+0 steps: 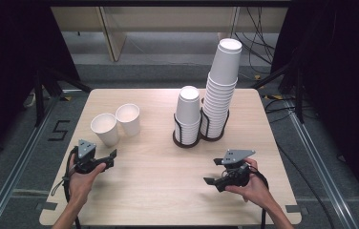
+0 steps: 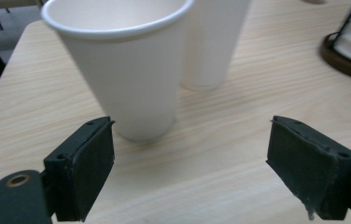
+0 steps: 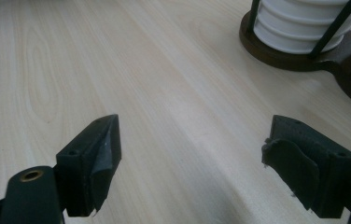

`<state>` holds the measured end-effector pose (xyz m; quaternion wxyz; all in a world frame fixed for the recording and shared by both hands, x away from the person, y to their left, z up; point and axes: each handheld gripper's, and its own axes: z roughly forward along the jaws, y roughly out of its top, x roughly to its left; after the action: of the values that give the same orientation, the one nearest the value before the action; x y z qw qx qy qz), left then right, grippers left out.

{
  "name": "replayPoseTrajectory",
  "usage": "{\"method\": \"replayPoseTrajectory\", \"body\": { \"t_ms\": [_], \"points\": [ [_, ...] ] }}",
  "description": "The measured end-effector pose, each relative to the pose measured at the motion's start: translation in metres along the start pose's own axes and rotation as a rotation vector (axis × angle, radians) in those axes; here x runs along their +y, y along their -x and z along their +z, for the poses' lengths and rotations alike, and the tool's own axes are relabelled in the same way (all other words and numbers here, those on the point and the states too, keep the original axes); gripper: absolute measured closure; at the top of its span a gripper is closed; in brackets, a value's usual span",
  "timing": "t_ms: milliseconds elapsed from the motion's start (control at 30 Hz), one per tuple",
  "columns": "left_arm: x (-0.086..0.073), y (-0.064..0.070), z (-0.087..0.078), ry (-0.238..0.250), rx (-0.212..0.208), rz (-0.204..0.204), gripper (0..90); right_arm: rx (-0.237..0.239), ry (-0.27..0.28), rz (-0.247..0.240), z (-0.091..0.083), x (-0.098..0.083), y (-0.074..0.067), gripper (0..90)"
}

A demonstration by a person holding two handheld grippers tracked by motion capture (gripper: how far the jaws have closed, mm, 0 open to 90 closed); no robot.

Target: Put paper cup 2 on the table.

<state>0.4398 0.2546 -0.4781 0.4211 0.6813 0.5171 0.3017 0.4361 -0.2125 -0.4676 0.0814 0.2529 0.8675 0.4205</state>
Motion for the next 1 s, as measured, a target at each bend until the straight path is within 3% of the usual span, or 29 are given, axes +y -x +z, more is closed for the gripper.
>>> {"method": "replayPoseTrajectory", "body": {
  "t_ms": [167,333,367,467,567,733,800,1000],
  "points": [
    [-0.004,0.023,-0.014,0.029,-0.065,0.008,14.7,0.006,0.007,0.009,0.001,0.000,0.002,18.9],
    [-0.013,0.044,-0.024,0.026,-0.118,0.031,14.6,0.004,0.003,0.011,0.003,0.000,0.002,18.7],
    [-0.014,0.047,-0.026,0.025,-0.127,0.035,14.6,-0.003,0.007,-0.008,0.003,0.001,0.002,18.6],
    [-0.019,0.055,-0.031,0.028,-0.133,0.045,14.6,-0.001,0.004,-0.004,0.004,0.001,0.001,18.6],
    [-0.026,0.063,-0.033,0.018,-0.166,0.024,14.6,0.002,0.001,-0.002,0.004,0.001,0.000,18.6],
    [-0.029,0.074,-0.037,0.013,-0.202,0.058,14.5,-0.006,0.004,0.008,0.003,0.001,-0.001,18.5],
    [-0.029,0.077,-0.041,0.021,-0.197,0.086,14.6,-0.007,-0.005,0.006,0.004,0.001,-0.001,18.4],
    [-0.038,0.090,-0.044,0.003,-0.243,0.105,14.5,-0.012,-0.006,0.004,0.003,0.000,-0.003,18.1]
  ]
}}
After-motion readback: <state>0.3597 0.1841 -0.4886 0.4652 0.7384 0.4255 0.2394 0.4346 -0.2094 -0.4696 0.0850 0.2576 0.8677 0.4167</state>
